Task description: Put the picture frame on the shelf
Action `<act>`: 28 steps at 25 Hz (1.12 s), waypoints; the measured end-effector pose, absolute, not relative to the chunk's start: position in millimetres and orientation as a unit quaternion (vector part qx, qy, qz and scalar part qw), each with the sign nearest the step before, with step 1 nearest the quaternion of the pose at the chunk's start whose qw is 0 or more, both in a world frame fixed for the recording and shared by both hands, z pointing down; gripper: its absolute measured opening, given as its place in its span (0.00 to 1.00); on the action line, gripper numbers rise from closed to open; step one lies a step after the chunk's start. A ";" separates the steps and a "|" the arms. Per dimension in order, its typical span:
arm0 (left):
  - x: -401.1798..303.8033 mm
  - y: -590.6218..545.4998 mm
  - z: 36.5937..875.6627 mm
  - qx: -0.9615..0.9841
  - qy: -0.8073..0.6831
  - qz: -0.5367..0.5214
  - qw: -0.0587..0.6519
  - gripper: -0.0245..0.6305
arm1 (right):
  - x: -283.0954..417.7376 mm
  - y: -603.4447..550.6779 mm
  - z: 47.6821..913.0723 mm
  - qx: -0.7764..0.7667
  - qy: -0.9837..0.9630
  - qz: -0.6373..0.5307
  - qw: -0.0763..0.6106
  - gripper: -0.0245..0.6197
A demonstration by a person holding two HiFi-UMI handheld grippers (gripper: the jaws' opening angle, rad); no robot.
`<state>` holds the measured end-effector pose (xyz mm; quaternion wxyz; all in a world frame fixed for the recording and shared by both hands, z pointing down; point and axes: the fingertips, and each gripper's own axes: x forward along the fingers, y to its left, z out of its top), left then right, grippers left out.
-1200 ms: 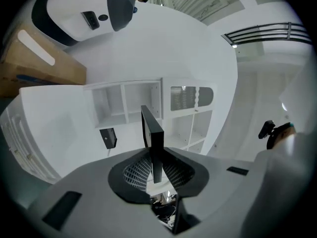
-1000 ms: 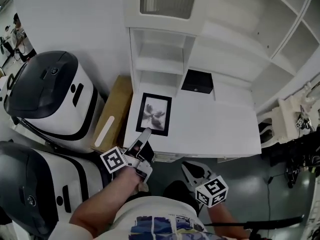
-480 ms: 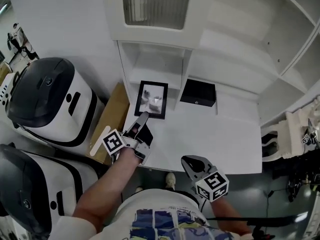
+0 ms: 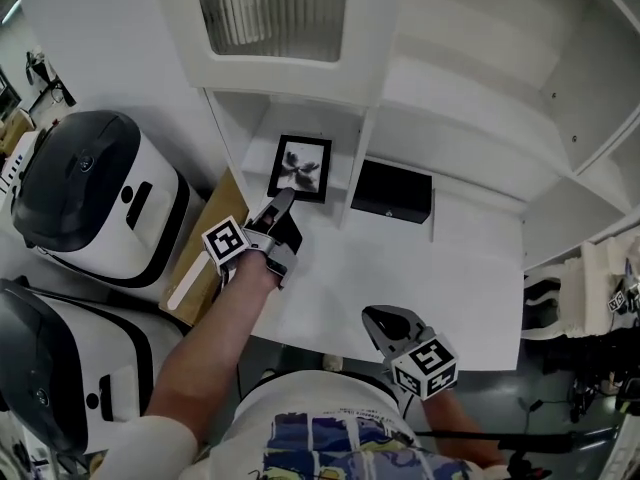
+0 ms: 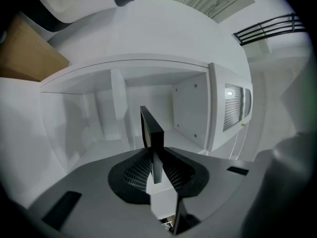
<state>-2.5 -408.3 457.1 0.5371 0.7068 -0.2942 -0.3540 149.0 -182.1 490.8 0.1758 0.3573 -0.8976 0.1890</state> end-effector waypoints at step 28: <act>-14.1 -479.6 473.9 0.716 -0.381 -0.256 0.526 0.15 | 172.2 -221.5 503.2 0.320 -0.910 0.209 0.163 0.09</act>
